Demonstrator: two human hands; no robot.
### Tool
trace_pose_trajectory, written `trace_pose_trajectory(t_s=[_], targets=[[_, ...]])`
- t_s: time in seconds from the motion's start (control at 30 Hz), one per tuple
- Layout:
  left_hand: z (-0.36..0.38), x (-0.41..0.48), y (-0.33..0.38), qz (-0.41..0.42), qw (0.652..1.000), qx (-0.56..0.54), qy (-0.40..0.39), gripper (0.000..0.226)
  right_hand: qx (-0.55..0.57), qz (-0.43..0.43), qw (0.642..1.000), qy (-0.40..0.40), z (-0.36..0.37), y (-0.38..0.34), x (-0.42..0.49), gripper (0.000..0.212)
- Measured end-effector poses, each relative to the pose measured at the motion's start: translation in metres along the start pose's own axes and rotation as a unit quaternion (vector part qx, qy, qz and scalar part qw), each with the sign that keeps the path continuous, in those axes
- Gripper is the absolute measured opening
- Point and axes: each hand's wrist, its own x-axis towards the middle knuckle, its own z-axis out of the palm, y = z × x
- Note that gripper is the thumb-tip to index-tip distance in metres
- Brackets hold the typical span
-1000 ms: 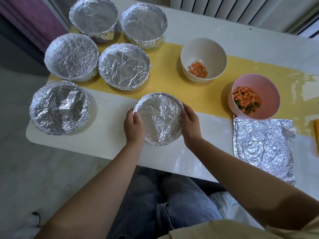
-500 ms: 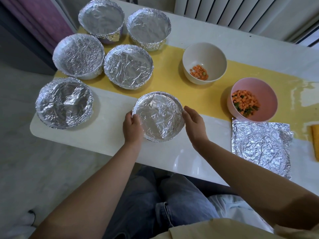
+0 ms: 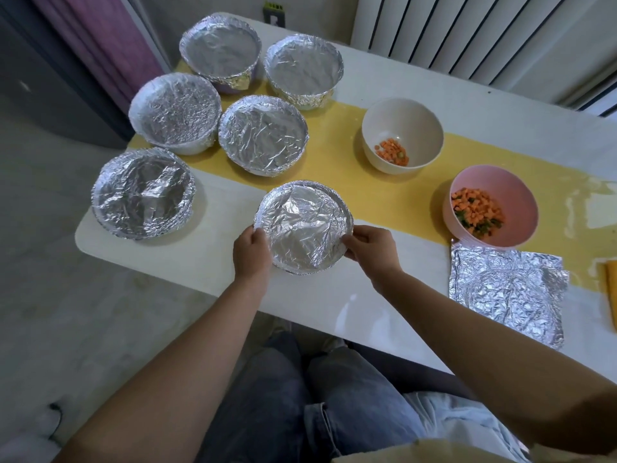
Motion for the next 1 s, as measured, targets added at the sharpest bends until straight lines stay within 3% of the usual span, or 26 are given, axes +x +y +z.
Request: trace_pose_trajectory(t_s=[0.13, 0.27, 0.43, 0.63, 0.77, 0.87, 0.93, 1.0], targets=[[-0.025, 0.0, -0.005, -0.023, 0.999, -0.013, 0.033, 0.021, -0.003, -0.009, 0.999, -0.035, 0.024, -0.009, -0.003, 0.022], [-0.05, 0.004, -0.008, -0.051, 0.997, 0.016, 0.054, 0.039, -0.023, -0.025, 0.998, -0.051, 0.052, -0.016, 0.001, 0.033], [-0.07, 0.017, -0.004, -0.076, 0.997, 0.004, 0.023, 0.039, -0.053, -0.037, 0.997, -0.05, 0.075, -0.025, 0.009, 0.04], [-0.071, 0.024, -0.015, -0.155, 0.985, -0.072, -0.009, 0.039, -0.061, -0.026, 0.997, -0.045, 0.083, -0.028, 0.017, 0.023], [-0.067, 0.006, -0.013, -0.246, 0.962, -0.116, 0.019, 0.054, -0.033, 0.008, 0.999, -0.022, 0.083, -0.026, 0.016, 0.034], [-0.06, -0.012, -0.011, -0.306, 0.94, -0.137, -0.063, 0.071, -0.02, 0.02, 1.0, 0.003, 0.086, -0.026, 0.011, 0.034], [-0.055, -0.018, -0.011, -0.298, 0.937, -0.131, -0.129, 0.068, -0.012, 0.029, 0.999, 0.012, 0.089, -0.026, 0.008, 0.034], [-0.051, -0.019, -0.011, -0.262, 0.947, -0.124, -0.135, 0.055, -0.007, 0.04, 0.999, 0.002, 0.093, -0.026, 0.004, 0.033]])
